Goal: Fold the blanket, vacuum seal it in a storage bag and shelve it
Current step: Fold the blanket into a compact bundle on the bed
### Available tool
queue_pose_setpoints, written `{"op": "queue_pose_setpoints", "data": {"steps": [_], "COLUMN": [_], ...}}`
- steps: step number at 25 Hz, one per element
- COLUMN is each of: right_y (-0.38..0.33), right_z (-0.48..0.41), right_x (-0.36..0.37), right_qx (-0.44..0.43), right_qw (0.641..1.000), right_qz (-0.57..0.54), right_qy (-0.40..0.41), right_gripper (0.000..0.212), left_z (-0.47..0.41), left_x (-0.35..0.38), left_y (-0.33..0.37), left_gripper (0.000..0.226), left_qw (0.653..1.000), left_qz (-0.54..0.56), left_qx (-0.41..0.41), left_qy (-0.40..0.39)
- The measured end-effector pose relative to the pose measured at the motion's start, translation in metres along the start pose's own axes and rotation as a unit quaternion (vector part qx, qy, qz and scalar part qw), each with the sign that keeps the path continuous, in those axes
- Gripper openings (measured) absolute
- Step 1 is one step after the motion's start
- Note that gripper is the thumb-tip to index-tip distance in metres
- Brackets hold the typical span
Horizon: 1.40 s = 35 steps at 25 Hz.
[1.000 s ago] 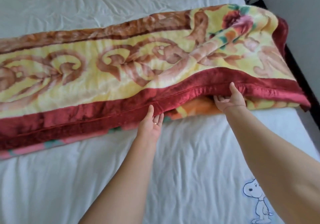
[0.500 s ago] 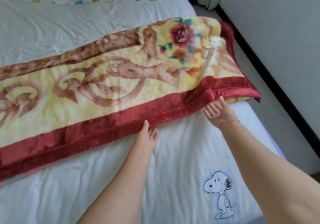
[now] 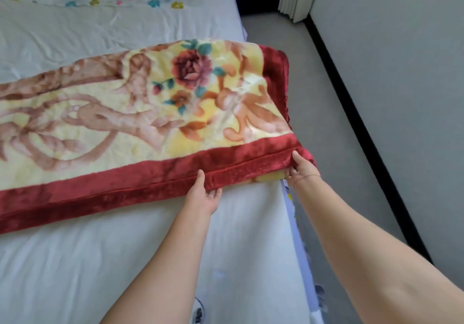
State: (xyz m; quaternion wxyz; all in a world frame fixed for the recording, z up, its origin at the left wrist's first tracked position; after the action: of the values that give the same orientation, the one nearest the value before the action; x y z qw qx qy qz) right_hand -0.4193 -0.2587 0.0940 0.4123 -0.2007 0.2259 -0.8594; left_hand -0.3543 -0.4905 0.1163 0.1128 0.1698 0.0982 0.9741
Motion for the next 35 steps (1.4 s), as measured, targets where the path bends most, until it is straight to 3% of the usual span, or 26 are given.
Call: {"op": "queue_pose_setpoints", "data": {"steps": [2,4,6,8,10,13,17,23,28,32,35], "right_y": [-0.01,0.0,0.005,-0.013,-0.04,-0.081,-0.13,-0.197,-0.231,-0.252,-0.253], "right_z": [-0.021,-0.026,-0.024,-0.023,-0.032,-0.05,-0.069,-0.104,-0.132,-0.15,-0.154], "right_x": [-0.024,-0.045,-0.062,-0.076,-0.077,-0.058,-0.008,0.06,0.148,0.238,0.285], "right_qx": [0.013,0.064,0.121,0.113,0.073,0.048,0.058,-0.019,-0.178,-0.235,-0.258], "right_qw": [0.996,0.985,0.972,0.97,0.976,0.975,0.936,0.846,0.725,0.643,0.572], "right_qz": [0.086,0.162,0.202,0.217,0.205,0.199,0.271,0.447,0.597,0.661,0.701], "right_qy": [0.009,-0.011,-0.008,0.006,-0.009,-0.086,-0.216,-0.289,-0.293,-0.308,-0.339], "right_gripper": [0.015,0.01,0.028,0.025,0.041,0.054,0.055,0.043,0.054,0.058,0.065], "left_z": [-0.004,-0.005,-0.006,-0.004,-0.002,-0.005,-0.018,-0.028,-0.047,-0.061,-0.068], "left_x": [0.006,0.003,0.002,0.007,0.016,0.036,0.06,0.067,0.054,0.056,0.051], "left_y": [-0.023,-0.043,-0.063,-0.084,-0.102,-0.123,-0.143,-0.167,-0.171,-0.171,-0.165], "left_gripper": [0.048,0.056,0.065,0.067,0.067,0.067,0.062,0.06,0.049,0.028,0.048], "left_qw": [1.0,0.999,0.999,1.0,1.0,0.999,0.993,0.976,0.964,0.95,0.936], "left_qz": [0.003,-0.009,-0.015,-0.017,-0.005,0.032,0.077,0.154,0.212,0.236,0.258], "left_qx": [0.011,0.005,-0.002,-0.012,-0.019,-0.013,0.035,0.078,0.091,0.093,0.112], "left_qy": [0.02,0.033,0.034,0.019,0.005,0.022,0.088,0.129,0.13,0.181,0.211]}}
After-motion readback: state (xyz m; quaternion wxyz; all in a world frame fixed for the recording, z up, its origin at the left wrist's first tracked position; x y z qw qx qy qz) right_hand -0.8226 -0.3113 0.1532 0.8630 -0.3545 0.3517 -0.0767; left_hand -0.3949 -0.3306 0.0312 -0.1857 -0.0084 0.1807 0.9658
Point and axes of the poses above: each hand's wrist, its own z-axis away from the middle knuckle, its own x-axis out of the palm, y = z × x, the point moved 5 cm from there along -z, towards the middle knuckle, and after that the axes turned 14 degrees about z, right-handed, at the moved point
